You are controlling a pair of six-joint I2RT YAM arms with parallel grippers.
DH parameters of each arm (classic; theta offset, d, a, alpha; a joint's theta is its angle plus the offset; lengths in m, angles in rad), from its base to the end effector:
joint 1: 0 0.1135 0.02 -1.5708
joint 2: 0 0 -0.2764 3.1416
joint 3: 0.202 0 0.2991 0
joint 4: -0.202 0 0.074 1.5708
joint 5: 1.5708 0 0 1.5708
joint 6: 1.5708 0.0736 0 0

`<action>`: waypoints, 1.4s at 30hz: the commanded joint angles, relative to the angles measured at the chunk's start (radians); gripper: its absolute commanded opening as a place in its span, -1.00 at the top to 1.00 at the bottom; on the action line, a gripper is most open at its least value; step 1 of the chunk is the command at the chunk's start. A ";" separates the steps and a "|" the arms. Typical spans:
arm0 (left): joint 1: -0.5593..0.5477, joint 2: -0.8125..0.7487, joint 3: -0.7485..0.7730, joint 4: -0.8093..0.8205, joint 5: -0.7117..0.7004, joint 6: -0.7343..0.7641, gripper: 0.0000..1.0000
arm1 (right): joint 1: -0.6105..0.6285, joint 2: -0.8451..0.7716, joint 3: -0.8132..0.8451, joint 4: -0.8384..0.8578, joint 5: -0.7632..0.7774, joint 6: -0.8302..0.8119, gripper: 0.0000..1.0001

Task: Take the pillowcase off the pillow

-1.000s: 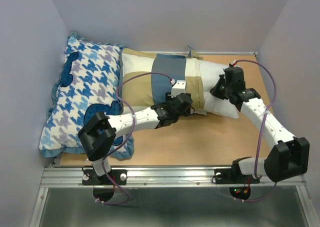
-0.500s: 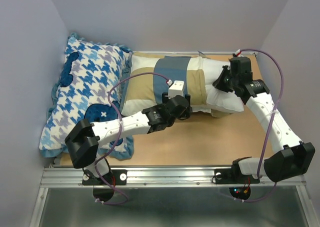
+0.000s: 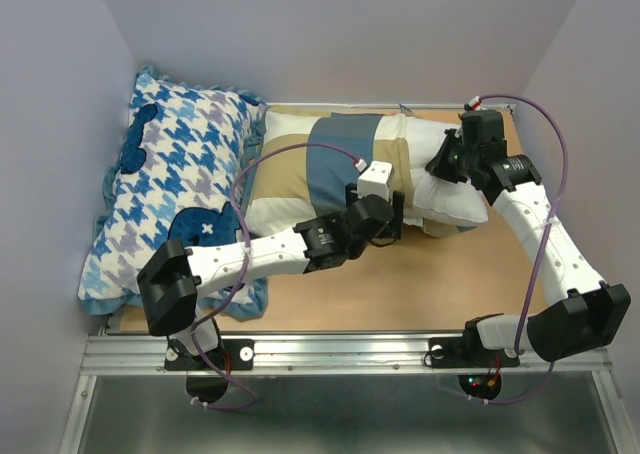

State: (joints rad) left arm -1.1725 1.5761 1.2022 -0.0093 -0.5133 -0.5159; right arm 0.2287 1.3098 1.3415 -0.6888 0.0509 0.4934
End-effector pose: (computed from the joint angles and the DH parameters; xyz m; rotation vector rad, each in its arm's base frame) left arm 0.2056 -0.3955 0.2871 0.2978 1.9319 -0.6356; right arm 0.3480 0.0772 0.3597 0.3246 2.2247 0.3368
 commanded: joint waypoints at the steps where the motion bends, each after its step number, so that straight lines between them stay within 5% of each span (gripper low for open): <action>1: -0.001 -0.036 0.151 0.088 -0.048 0.037 -0.52 | -0.008 -0.058 0.042 0.103 -0.016 -0.007 0.99; 11: 0.068 0.206 0.448 -0.023 -0.044 -0.006 -0.50 | -0.006 -0.055 0.042 0.103 -0.025 -0.006 0.99; 23: 0.129 0.190 0.347 -0.060 -0.014 -0.032 -0.31 | -0.006 -0.020 0.068 0.107 0.029 -0.015 0.99; 26: 0.131 0.176 0.324 -0.087 -0.042 -0.024 0.22 | -0.006 -0.008 0.085 0.106 0.076 -0.021 0.99; 28: 0.145 0.153 0.307 -0.129 -0.050 -0.039 0.89 | -0.009 0.011 0.103 0.103 0.124 -0.030 0.99; 29: 0.152 0.135 0.289 -0.136 -0.054 -0.047 1.00 | -0.011 0.020 0.128 0.101 0.133 -0.032 0.99; 42: 0.413 -0.244 -0.285 -0.124 -0.047 -0.165 1.00 | -0.374 0.161 0.428 0.022 -0.015 0.020 0.99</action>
State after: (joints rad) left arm -0.8490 1.4155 1.0237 0.0708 -0.4030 -0.6838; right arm 0.0799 1.4864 1.5433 -0.7994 -0.1154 0.5106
